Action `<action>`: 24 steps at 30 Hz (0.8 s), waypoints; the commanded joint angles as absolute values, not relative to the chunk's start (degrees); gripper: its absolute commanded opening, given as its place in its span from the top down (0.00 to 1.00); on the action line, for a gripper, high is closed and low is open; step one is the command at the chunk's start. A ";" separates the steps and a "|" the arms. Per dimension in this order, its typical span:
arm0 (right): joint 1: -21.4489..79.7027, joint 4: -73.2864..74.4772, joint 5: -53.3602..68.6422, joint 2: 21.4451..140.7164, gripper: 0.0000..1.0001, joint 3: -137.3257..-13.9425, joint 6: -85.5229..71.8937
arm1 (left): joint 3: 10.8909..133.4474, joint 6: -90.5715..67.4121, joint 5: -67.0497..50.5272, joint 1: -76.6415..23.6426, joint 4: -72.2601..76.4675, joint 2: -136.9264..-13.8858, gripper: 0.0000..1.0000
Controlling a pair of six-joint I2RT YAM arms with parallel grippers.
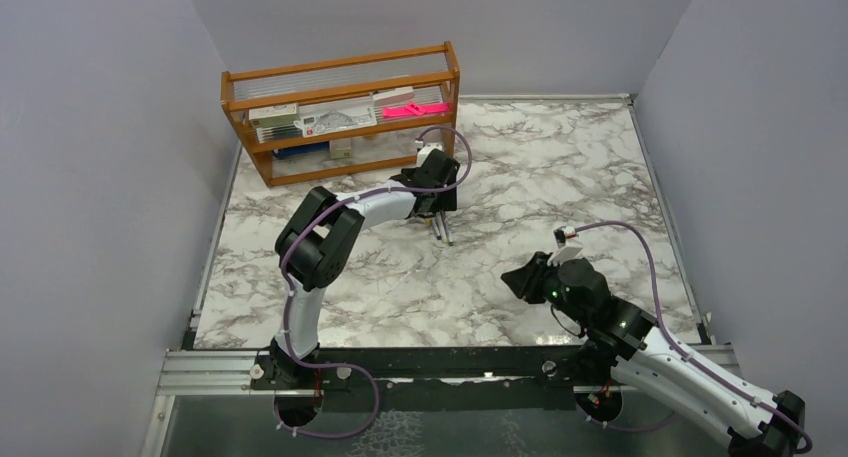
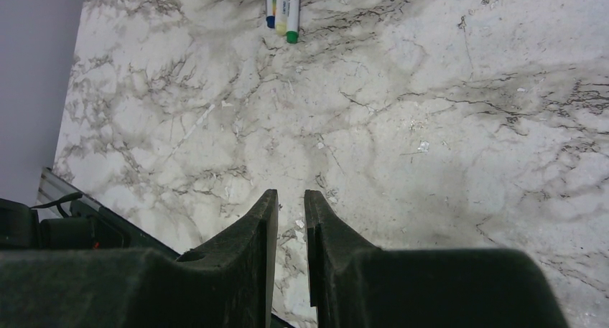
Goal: Insert the pens into the pen caps
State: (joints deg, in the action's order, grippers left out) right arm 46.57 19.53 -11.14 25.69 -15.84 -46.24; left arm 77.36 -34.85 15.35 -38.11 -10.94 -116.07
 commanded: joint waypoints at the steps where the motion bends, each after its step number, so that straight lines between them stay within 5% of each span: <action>1: 46.67 19.16 -12.35 25.12 0.80 -15.93 -45.62 | 76.38 -35.95 17.77 -38.36 -17.99 -120.06 0.22; 16: 46.67 15.40 -10.97 27.93 0.80 -15.39 -45.37 | 75.72 -34.91 17.52 -38.48 -18.73 -119.78 0.42; 24: 46.65 8.16 -8.23 33.65 0.80 -13.78 -45.27 | 74.31 -34.23 16.27 -38.83 -18.60 -115.77 0.15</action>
State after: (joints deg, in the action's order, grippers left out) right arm 46.57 14.02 -10.46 30.68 -14.92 -46.00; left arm 77.52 -34.20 18.46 -38.81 -12.05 -116.33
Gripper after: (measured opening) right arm 0.202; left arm 0.795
